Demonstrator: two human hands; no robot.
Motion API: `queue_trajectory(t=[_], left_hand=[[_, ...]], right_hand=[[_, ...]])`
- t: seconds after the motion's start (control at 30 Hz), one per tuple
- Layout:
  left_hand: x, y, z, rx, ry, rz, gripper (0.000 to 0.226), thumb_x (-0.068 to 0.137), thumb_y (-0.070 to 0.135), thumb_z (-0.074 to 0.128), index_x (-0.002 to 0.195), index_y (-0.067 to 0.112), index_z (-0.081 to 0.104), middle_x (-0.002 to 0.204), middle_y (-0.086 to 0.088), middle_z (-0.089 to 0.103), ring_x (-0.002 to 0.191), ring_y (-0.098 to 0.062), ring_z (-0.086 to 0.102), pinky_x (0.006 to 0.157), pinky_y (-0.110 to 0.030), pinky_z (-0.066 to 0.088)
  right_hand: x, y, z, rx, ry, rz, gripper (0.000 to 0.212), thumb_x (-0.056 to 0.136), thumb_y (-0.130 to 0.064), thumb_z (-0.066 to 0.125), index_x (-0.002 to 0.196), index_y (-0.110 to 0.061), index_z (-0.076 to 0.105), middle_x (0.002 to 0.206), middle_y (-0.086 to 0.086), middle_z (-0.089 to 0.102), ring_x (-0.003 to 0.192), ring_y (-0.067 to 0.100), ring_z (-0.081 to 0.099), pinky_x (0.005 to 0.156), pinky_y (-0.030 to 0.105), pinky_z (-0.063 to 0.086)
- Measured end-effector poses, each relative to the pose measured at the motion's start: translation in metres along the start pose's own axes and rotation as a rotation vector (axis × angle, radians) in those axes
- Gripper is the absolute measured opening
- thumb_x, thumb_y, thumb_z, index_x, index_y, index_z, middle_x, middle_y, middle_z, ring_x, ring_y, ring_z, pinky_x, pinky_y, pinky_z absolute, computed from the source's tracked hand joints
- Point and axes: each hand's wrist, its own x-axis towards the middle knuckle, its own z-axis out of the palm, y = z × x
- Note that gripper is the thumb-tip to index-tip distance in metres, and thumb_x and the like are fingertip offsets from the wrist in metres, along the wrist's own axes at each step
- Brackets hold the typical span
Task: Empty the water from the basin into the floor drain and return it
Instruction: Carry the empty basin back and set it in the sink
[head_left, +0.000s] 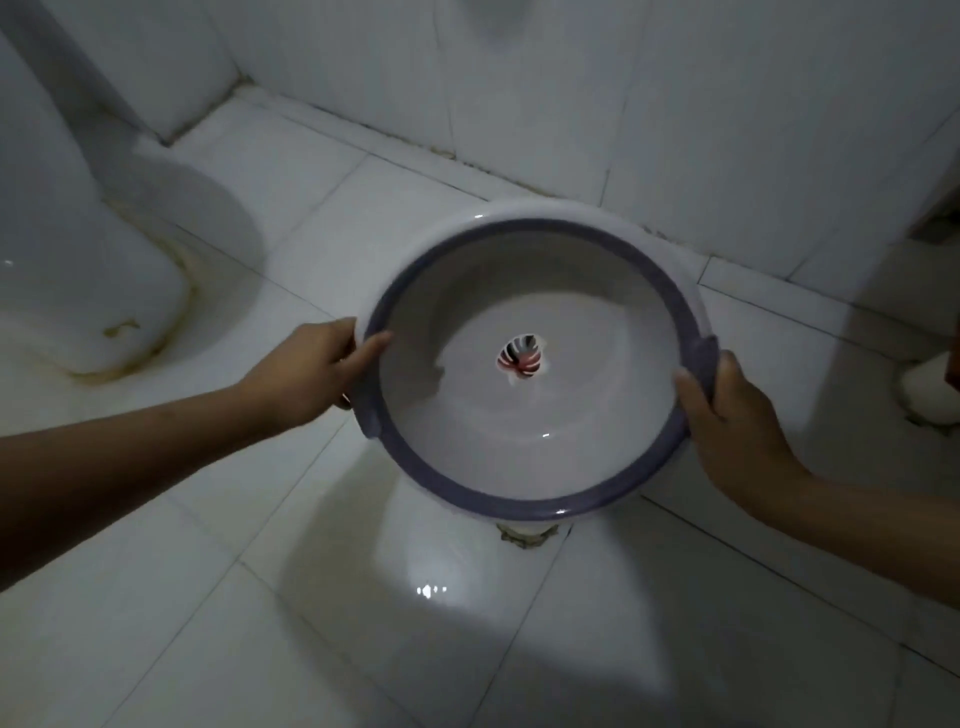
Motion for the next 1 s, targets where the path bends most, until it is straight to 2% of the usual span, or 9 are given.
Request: queue_trajectory(t=[0.07,0.13,0.2,0.27,0.4,0.63,0.8,0.9,1.0], left_hand=[[0.020,0.002,0.007,0.049,0.049,-0.081,0.058,0.089,0.070,0.031,0.080,0.018,0.054,0.077,-0.002,0.065,0.062,-0.017,0.064,0.053,-0.034,0.053],[0.037,0.002,0.016,0.140,0.131,-0.128,0.053,0.094,0.063,0.029,0.080,0.016,0.049,0.076,-0.004,0.058,0.062,-0.013,0.052,0.051,-0.030,0.038],[0.048,0.001,0.026,0.155,0.182,-0.192,0.047,0.098,0.056,0.030,0.087,0.014,0.048,0.079,-0.005,0.055,0.061,-0.013,0.047,0.051,-0.028,0.032],[0.056,-0.001,0.035,0.148,0.204,-0.241,0.048,0.099,0.053,0.030,0.092,0.011,0.051,0.085,-0.010,0.058,0.067,-0.023,0.052,0.058,-0.032,0.036],[0.064,-0.005,0.043,0.086,0.249,-0.288,0.053,0.098,0.050,0.027,0.097,0.006,0.056,0.095,-0.017,0.062,0.081,-0.033,0.056,0.068,-0.037,0.040],[0.073,-0.005,0.049,0.093,0.306,-0.264,0.051,0.097,0.051,0.025,0.096,0.009,0.054,0.087,-0.014,0.061,0.070,-0.027,0.054,0.062,-0.036,0.039],[0.076,0.017,0.006,0.069,0.334,-0.267,0.056,0.096,0.054,0.024,0.098,0.007,0.055,0.087,-0.013,0.058,0.074,-0.031,0.055,0.064,-0.037,0.040],[0.058,0.042,-0.036,0.004,0.365,-0.327,0.053,0.097,0.052,0.029,0.094,0.005,0.053,0.084,-0.012,0.056,0.071,-0.031,0.051,0.063,-0.036,0.037],[0.034,0.070,-0.094,-0.065,0.354,-0.350,0.047,0.097,0.050,0.034,0.086,0.007,0.049,0.076,-0.011,0.056,0.067,-0.030,0.049,0.061,-0.037,0.035]], right_hand=[[0.014,-0.004,0.009,-0.007,0.008,0.071,0.022,0.098,-0.034,0.044,0.092,-0.013,0.048,0.071,-0.002,0.055,0.060,0.007,0.053,0.042,0.011,0.036],[0.027,-0.008,0.018,0.026,0.024,0.109,0.026,0.098,-0.034,0.046,0.078,-0.017,0.046,0.069,-0.002,0.051,0.060,0.007,0.049,0.043,0.008,0.036],[0.042,-0.013,0.026,0.054,0.050,0.185,0.031,0.097,-0.036,0.046,0.071,-0.020,0.043,0.068,-0.001,0.049,0.059,0.007,0.047,0.045,0.010,0.037],[0.056,-0.016,0.032,0.052,0.052,0.303,0.032,0.096,-0.039,0.045,0.078,-0.014,0.053,0.073,0.002,0.053,0.064,0.013,0.050,0.051,0.021,0.040],[0.074,-0.016,0.035,0.098,0.067,0.379,0.040,0.093,-0.040,0.050,0.099,-0.003,0.063,0.087,0.009,0.060,0.074,0.020,0.055,0.060,0.026,0.042],[0.080,-0.014,0.037,0.090,0.130,0.346,0.030,0.093,-0.041,0.051,0.084,-0.012,0.055,0.071,-0.001,0.052,0.061,0.012,0.049,0.050,0.019,0.040],[0.074,-0.046,0.021,0.160,0.135,0.360,0.029,0.093,-0.039,0.051,0.079,-0.013,0.052,0.069,-0.001,0.053,0.059,0.012,0.050,0.051,0.022,0.040],[0.067,-0.095,-0.002,0.242,0.158,0.423,0.029,0.090,-0.038,0.054,0.075,-0.013,0.052,0.072,0.003,0.055,0.063,0.014,0.051,0.055,0.024,0.040],[0.056,-0.158,-0.035,0.316,0.164,0.461,0.037,0.086,-0.039,0.058,0.076,-0.003,0.057,0.070,0.005,0.057,0.064,0.015,0.053,0.056,0.024,0.040]])
